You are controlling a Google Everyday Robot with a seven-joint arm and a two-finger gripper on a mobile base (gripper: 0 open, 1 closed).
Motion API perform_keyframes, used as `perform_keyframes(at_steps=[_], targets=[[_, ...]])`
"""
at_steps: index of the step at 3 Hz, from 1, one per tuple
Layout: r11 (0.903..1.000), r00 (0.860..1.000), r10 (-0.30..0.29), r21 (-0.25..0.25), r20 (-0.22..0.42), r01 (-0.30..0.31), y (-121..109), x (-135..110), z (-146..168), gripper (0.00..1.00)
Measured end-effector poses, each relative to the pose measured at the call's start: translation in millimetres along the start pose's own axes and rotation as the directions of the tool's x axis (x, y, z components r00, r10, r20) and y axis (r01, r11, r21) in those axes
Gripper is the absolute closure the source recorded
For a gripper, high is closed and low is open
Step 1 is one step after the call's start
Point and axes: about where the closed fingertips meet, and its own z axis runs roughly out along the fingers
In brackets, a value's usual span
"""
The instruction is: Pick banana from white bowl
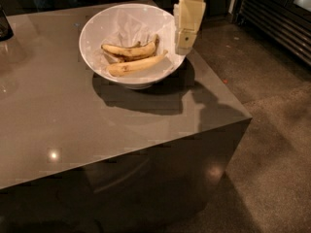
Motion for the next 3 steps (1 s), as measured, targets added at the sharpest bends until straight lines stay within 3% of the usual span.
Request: perform_keyframes(at_steps=[1,3], targets=[[0.9994,1.000,-0.017,-0.031,0.012,0.018,-2.5,-12.8,15.1,0.17],[0.9989,1.000,-0.015,-0.043,0.018,0.016,-7.7,-16.8,24.7,0.28]])
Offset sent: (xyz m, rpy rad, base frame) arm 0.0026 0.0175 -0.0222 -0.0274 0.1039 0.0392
